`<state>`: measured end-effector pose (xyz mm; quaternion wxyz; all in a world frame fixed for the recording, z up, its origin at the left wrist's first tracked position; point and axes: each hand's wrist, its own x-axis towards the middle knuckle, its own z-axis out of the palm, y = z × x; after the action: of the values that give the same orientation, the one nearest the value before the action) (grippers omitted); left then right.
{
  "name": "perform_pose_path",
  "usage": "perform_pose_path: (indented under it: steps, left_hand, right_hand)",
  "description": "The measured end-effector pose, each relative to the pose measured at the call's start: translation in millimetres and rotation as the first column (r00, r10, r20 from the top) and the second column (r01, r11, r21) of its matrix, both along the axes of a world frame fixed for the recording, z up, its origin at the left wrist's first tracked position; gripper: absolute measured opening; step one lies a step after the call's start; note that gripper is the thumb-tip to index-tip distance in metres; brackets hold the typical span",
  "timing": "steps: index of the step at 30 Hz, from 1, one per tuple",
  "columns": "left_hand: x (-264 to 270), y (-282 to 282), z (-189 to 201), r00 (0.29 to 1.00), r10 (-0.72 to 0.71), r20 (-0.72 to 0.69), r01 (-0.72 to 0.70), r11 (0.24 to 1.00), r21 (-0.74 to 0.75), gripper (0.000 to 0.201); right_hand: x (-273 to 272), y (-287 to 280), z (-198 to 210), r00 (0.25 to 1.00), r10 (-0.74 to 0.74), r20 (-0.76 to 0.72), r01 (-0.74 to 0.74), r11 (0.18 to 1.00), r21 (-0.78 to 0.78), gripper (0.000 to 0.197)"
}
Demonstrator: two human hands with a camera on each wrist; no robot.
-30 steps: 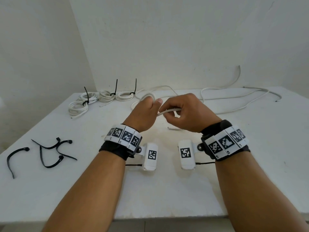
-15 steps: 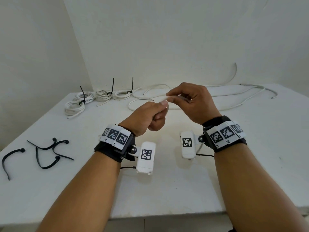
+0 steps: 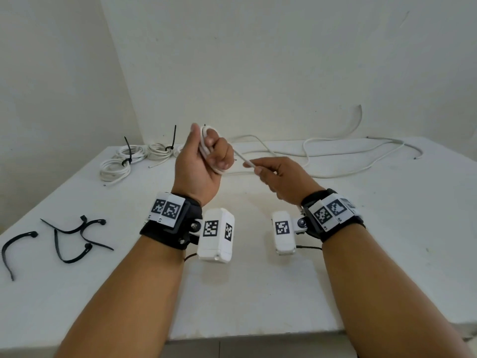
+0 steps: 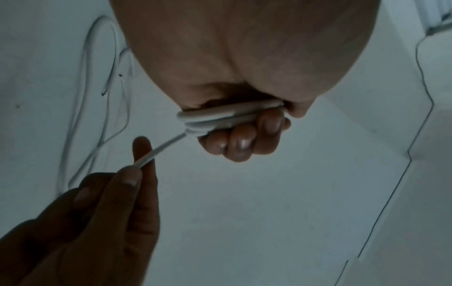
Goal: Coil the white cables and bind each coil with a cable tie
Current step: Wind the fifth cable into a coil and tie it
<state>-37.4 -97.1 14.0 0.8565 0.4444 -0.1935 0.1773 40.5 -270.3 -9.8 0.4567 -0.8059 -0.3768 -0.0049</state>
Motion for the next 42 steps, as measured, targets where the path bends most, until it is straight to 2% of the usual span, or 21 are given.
perform_pose_path:
  steps: [2, 4, 6, 8, 12, 14, 16, 19, 22, 24, 27, 30, 32, 33, 34, 36, 40, 42]
  left_hand:
    - [3.4, -3.1, -2.5, 0.987, 0.157, -0.043, -0.155, 0.987, 0.052, 0.043]
    - [6.4, -4.6, -5.3, 0.942, 0.331, -0.054, -0.309, 0.920, 0.240, 0.037]
    - [5.6, -6.8, -9.8, 0.874, 0.486, 0.022, -0.424, 0.739, 0.524, 0.037]
    - [4.1, -10.6, -16.0, 0.820, 0.559, 0.120, -0.469, 0.538, 0.700, 0.039]
    - [9.0, -11.7, -21.6, 0.760, 0.606, 0.235, -0.511, 0.335, 0.791, 0.035]
    - [13.2, -7.2, -21.5, 0.701, 0.649, 0.296, -0.536, 0.207, 0.818, 0.043]
    - [14.7, -2.8, -20.5, 0.672, 0.669, 0.318, -0.513, 0.111, 0.851, 0.044]
    - [13.1, 1.1, -19.1, 0.685, 0.667, 0.291, -0.390, -0.002, 0.921, 0.046]
    - [13.9, 2.1, -20.3, 0.723, 0.644, 0.250, -0.259, -0.083, 0.962, 0.045]
    - [14.1, 2.7, -21.3, 0.757, 0.627, 0.186, -0.176, -0.078, 0.981, 0.043]
    - [10.8, 1.3, -18.9, 0.820, 0.572, 0.022, -0.061, 0.050, 0.997, 0.050]
    - [4.4, -8.2, -14.8, 0.879, 0.455, -0.144, 0.035, 0.239, 0.970, 0.058]
    - [1.2, -14.0, -14.0, 0.897, 0.342, -0.282, 0.105, 0.453, 0.885, 0.057]
    - [0.7, -15.5, -14.6, 0.907, 0.275, -0.318, 0.129, 0.537, 0.833, 0.055]
    - [0.8, -15.7, -15.5, 0.919, 0.224, -0.323, 0.139, 0.583, 0.800, 0.052]
    - [0.1, -16.7, -16.4, 0.940, 0.165, -0.299, 0.133, 0.628, 0.766, 0.045]
    - [-2.8, -18.4, -20.2, 0.959, 0.097, -0.267, 0.131, 0.684, 0.718, 0.048]
    - [-3.8, -19.3, -21.3, 0.955, 0.072, -0.288, 0.144, 0.736, 0.662, 0.048]
  right_hand:
    - [-5.3, 9.3, -0.6, 0.998, 0.042, 0.044, -0.037, 0.992, -0.124, 0.027]
    - [-10.8, 15.7, 0.1, 0.994, 0.063, 0.093, -0.041, 0.974, -0.224, 0.028]
    - [-17.5, 19.0, 2.3, 0.991, 0.093, 0.096, -0.062, 0.956, -0.286, 0.028]
    - [-23.3, 19.6, 5.2, 0.987, 0.131, 0.094, -0.095, 0.943, -0.318, 0.023]
    - [-29.8, 16.4, 11.5, 0.979, 0.190, 0.069, -0.152, 0.917, -0.368, 0.035]
    - [-29.1, 14.8, 11.1, 0.978, 0.203, 0.038, -0.171, 0.900, -0.402, 0.027]
    - [-28.1, 13.6, 10.9, 0.977, 0.211, 0.020, -0.182, 0.884, -0.430, 0.025]
    - [-26.5, 11.5, 13.1, 0.973, 0.222, 0.059, -0.176, 0.886, -0.430, 0.027]
    - [-27.3, 7.9, 17.5, 0.974, 0.217, 0.058, -0.179, 0.906, -0.384, 0.021]
    - [-27.6, 4.4, 20.2, 0.978, 0.204, 0.035, -0.183, 0.931, -0.316, 0.017]
    - [-25.6, -2.9, 23.6, 0.986, 0.167, 0.009, -0.166, 0.981, -0.099, 0.010]
    - [-19.8, -8.2, 23.8, 0.993, 0.107, 0.058, -0.112, 0.988, 0.109, 0.003]
    - [-15.4, -8.8, 20.6, 0.995, 0.059, 0.086, -0.077, 0.973, 0.220, 0.007]
    - [-12.8, -9.0, 18.7, 0.995, 0.036, 0.090, -0.060, 0.958, 0.279, 0.011]
    - [-10.4, -8.8, 17.1, 0.996, 0.023, 0.085, -0.050, 0.941, 0.335, 0.014]
    - [-7.9, -7.9, 15.5, 0.997, 0.029, 0.071, -0.056, 0.908, 0.414, 0.016]
    - [-10.1, -5.1, 16.5, 0.993, 0.112, 0.033, -0.113, 0.860, 0.497, 0.010]
    - [-10.6, -3.3, 15.6, 0.991, 0.129, 0.026, -0.124, 0.853, 0.507, 0.007]
